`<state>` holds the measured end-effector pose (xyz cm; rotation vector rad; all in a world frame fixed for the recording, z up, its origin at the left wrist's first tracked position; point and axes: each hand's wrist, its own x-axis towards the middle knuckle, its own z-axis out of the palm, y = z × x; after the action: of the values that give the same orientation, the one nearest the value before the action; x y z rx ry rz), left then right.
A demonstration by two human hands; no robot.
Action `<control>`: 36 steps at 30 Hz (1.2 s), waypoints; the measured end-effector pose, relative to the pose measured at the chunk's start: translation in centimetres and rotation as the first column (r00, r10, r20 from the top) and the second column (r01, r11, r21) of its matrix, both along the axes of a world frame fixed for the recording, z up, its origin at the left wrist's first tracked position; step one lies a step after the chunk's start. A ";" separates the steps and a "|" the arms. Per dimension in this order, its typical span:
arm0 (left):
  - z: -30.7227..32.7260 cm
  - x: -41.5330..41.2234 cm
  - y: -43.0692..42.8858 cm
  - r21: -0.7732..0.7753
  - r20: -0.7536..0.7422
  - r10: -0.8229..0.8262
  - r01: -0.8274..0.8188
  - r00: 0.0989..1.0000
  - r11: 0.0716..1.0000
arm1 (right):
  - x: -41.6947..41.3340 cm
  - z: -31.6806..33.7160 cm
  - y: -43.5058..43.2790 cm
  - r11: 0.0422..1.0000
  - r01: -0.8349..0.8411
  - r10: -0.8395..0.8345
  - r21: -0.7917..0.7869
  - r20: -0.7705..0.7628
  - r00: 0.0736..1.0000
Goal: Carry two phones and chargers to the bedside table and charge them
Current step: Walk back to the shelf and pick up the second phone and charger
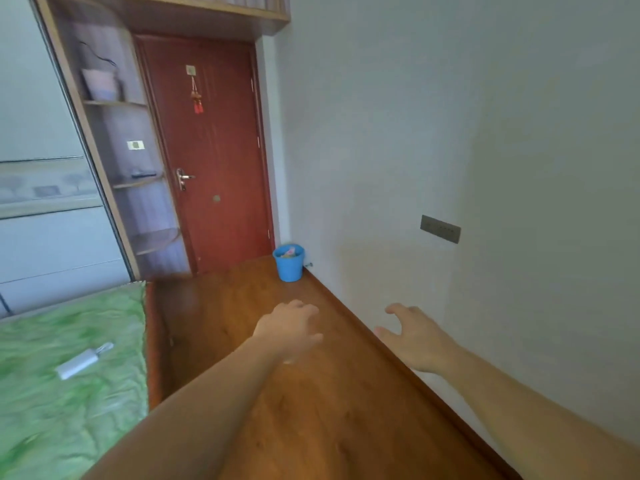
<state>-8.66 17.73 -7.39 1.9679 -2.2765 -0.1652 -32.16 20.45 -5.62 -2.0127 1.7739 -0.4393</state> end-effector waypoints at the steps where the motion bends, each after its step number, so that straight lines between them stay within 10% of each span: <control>1: -0.2 0.4 -1.4 0.010 -0.010 0.028 -0.028 1.000 1.000 | 0.5 -0.2 -1.9 0.999 -0.036 0.036 -0.003 0.002 0.999; 13: -5.5 13.6 -23.3 0.069 -0.120 0.357 -0.351 0.926 0.934 | 13.5 -4.9 -31.7 0.942 -0.335 0.337 0.036 -0.114 0.935; 36: 2.8 35.4 -64.8 -0.031 -0.092 0.678 -0.683 0.729 0.730 | 41.2 2.5 -84.8 0.730 -0.677 0.679 -0.096 -0.018 0.734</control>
<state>26.75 -47.05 -4.54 2.5527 -1.3423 -0.0821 9.00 -64.32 -3.13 -2.5237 0.8832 -0.2964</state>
